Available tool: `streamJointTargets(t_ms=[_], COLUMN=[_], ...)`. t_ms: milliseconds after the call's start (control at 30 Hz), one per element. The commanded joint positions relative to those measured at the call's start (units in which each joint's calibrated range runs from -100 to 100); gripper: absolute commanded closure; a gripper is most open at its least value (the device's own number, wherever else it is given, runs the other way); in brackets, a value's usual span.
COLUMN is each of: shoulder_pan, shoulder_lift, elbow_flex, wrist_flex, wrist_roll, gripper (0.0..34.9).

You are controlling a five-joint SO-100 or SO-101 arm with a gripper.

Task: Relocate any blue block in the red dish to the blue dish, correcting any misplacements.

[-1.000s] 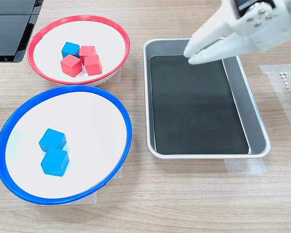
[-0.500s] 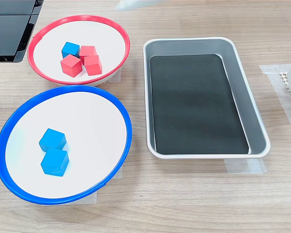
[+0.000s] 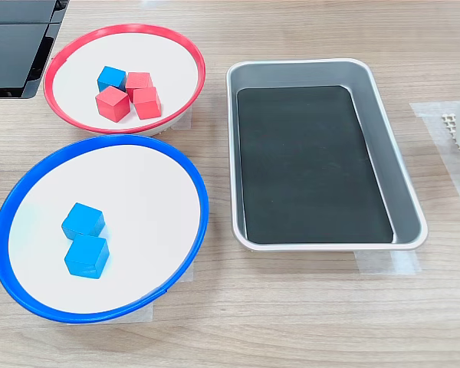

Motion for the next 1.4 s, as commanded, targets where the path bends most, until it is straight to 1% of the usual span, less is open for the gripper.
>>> streamJointTargets(t_ms=[0,100,367,533,667,800,1100,1333,1367], shoulder_pan=[0.6,0.5,-0.9,-1.5,-1.9,-2.6,-3.8,-2.6,-2.3], shoulder_lift=[4.2,7.6,15.7,22.1,25.1,27.5,30.2,29.8,29.7], elbow_flex=[-9.5,-14.5,-24.5,-32.2,-35.0,-36.7,-39.6,-37.6,-37.3], wrist_flex=[2.9,5.7,11.4,13.9,14.5,14.5,16.5,19.0,19.1], wrist_roll=[-0.9,-1.8,-3.3,-3.8,-3.8,-3.9,-4.1,-4.4,-4.5], gripper=[30.3,29.0,28.0,27.7,27.1,25.9,24.6,21.5,20.6])
